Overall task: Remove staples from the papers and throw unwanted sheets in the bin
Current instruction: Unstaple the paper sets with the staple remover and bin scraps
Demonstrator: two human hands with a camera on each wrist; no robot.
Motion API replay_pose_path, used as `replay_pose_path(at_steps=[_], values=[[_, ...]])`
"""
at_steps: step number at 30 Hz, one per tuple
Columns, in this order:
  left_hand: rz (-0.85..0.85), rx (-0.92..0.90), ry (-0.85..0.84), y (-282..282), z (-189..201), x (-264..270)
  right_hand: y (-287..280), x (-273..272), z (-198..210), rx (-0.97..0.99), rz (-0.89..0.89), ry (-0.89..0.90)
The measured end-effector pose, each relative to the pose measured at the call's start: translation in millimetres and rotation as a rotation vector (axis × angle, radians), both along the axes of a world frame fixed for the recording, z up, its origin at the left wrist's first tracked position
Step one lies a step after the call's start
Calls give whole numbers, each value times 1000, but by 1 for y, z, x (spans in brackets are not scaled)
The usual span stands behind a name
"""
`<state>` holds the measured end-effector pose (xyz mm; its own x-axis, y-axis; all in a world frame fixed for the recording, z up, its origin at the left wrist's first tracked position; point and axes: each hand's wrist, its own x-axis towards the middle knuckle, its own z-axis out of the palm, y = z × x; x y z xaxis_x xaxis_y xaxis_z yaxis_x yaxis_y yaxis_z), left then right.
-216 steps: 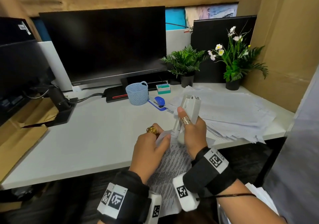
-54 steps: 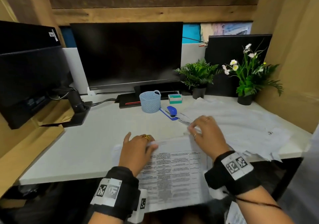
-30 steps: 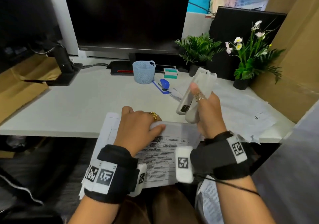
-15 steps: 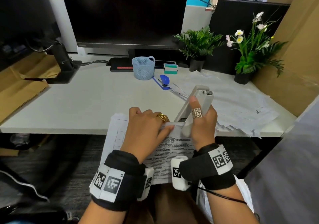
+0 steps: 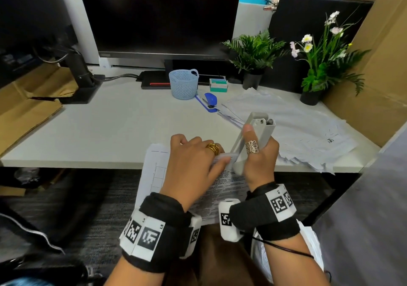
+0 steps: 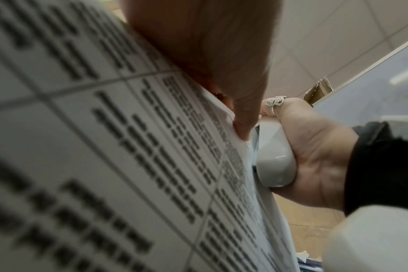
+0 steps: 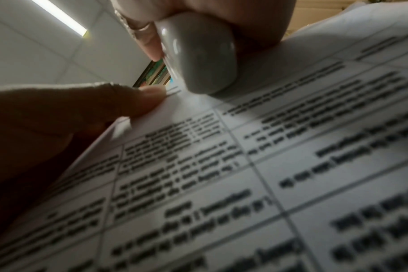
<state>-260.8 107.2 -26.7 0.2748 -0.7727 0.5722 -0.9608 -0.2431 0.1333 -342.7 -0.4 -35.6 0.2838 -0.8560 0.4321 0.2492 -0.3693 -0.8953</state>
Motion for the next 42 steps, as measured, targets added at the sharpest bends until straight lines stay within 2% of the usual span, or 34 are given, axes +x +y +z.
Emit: replay_pose_path(at_steps=[2,8,12,16,21,28,37,42], values=[[7,36,24,2,4,-2,0,-1,-1,-12,28,-11],[83,338,85,0,6,-3,1,0,-9,10,69,14],[108,419,87,-3,5,-2,8,3,-10,2,96,5],[48,437,29,-1,14,-2,9,2,-8,63,139,-33],[27,413,85,0,13,3,2,0,-2,147,214,75],[25,408,125,1,11,1,5,-1,-2,271,187,-6],[-28,448,97,1,16,-4,14,-6,-1,271,115,-49],[-85,433,176,3,13,1,20,-6,1,235,117,-52]])
